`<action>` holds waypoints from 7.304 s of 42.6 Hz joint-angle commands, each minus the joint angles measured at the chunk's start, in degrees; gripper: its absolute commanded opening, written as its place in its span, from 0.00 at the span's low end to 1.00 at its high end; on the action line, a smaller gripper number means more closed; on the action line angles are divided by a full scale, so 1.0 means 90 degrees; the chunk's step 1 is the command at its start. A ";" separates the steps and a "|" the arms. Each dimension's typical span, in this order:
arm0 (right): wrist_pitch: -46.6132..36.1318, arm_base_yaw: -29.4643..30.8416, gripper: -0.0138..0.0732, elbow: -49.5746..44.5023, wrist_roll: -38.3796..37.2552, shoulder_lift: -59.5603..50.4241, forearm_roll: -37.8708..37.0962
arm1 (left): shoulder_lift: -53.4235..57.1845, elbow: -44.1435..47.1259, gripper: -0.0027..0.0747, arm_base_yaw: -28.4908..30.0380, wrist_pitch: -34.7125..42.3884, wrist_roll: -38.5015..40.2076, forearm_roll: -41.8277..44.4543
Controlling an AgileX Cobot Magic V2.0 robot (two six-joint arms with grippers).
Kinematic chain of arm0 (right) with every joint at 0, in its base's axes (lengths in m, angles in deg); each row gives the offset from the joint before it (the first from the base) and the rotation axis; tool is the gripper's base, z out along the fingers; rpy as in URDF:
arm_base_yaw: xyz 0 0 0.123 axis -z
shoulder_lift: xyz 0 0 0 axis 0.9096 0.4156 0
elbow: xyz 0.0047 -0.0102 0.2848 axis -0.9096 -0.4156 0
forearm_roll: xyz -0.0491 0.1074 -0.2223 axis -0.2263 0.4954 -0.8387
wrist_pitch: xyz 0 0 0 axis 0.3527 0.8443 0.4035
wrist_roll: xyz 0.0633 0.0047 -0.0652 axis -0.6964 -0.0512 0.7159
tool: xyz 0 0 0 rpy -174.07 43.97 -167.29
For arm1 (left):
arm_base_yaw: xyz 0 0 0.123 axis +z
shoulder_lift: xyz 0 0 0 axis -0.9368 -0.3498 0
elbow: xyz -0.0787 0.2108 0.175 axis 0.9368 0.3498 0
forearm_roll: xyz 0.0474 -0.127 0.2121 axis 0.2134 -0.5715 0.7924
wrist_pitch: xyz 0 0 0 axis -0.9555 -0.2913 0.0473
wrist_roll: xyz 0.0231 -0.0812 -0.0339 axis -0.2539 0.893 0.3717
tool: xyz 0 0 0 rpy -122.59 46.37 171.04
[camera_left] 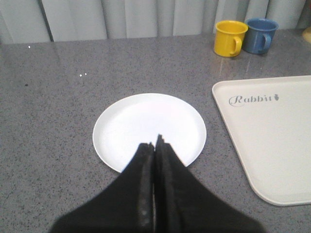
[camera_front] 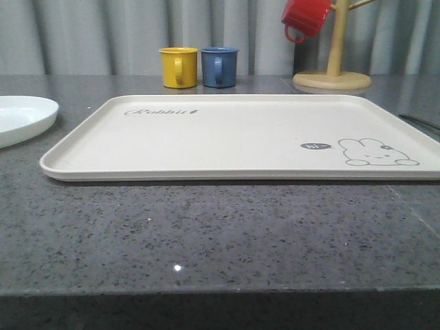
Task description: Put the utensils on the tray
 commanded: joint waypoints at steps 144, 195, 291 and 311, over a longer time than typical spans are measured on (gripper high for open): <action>-0.0194 0.0000 0.77 0.0212 0.0197 0.0748 -0.0071 | -0.7480 -0.3923 0.01 -0.0935 -0.0110 -0.2457 -0.3859; -0.0194 0.0000 0.77 0.0212 0.0197 0.0748 -0.0071 | -0.6109 -0.3983 0.59 -0.2802 -0.0688 -0.1872 -0.1692; 0.1911 0.0233 0.77 0.4454 0.0730 0.7096 -0.0123 | -0.1814 -0.1188 0.59 -0.4697 -0.0258 -0.0213 0.0029; 0.2149 0.0183 0.76 0.4752 0.0627 0.7451 -0.0370 | -0.1814 -0.1188 0.59 -0.4697 -0.0258 -0.0213 0.0029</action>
